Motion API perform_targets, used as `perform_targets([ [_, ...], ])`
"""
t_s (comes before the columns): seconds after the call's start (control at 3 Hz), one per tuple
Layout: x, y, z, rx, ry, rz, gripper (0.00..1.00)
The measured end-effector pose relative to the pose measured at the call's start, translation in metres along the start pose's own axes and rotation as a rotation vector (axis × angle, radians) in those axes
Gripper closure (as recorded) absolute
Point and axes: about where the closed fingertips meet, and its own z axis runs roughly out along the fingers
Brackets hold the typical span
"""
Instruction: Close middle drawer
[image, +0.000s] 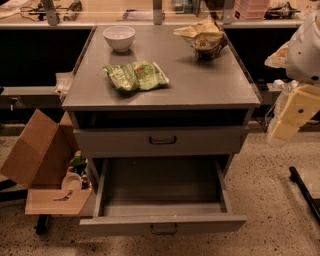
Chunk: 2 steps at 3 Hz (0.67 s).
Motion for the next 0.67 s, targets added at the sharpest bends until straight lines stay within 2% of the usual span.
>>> perform_targets([
  [0.33, 0.0, 0.0, 0.0, 0.0, 0.0, 0.0, 0.0],
  [0.67, -0.004, 0.008, 0.024, -0.007, -0.008, -0.038, 0.0],
])
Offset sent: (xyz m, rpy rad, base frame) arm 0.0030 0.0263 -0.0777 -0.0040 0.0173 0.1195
